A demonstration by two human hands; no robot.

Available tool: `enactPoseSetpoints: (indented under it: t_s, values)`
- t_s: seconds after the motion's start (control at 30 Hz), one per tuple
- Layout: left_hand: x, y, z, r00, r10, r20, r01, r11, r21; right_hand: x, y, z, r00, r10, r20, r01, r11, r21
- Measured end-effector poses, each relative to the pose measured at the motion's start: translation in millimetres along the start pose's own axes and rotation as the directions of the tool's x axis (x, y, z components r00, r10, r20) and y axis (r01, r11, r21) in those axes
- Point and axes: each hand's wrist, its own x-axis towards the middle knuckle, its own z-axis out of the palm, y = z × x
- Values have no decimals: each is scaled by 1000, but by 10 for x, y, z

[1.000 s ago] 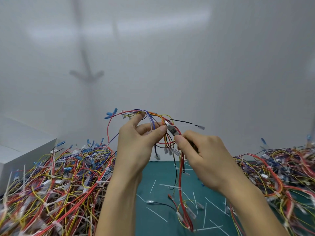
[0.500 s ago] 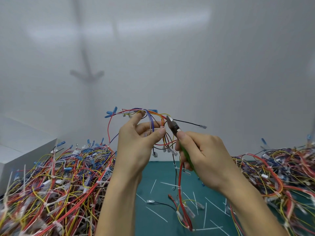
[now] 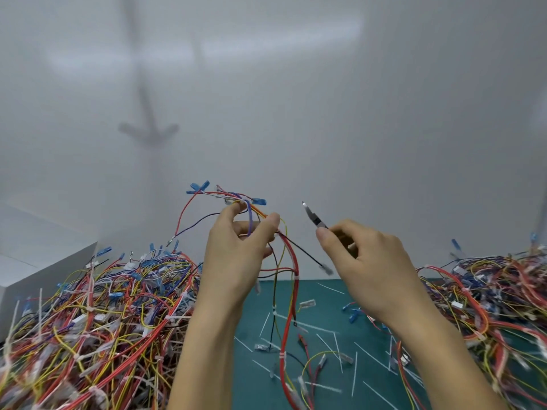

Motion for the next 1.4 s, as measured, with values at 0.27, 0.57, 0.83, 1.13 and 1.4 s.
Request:
enactPoseSetpoints:
  t_s: [0.27,0.57,0.83,1.13,1.4]
  values:
    - [14,-30,-23,999,3,32,-4,999,40,1,48,-37,992,-31,126,44,994,-102]
    - [17,-28,-37,998,50,39,-51,998,33,-20,3,-14,980,-22,199,44,994,-105]
    - [13,-12,-49,992,95,83,-98,994,36,-14,-5,-24,978,-15,206,31,997,-72]
    - [20,-14,-52,987,130,92,-136,988,66,-15,-9,-80,974,-8,227,12,1000,-18]
    - [16,-14,-22,978,154,140,-166,982,86,-13,-6,-56,977,-25,213,27,1000,-8]
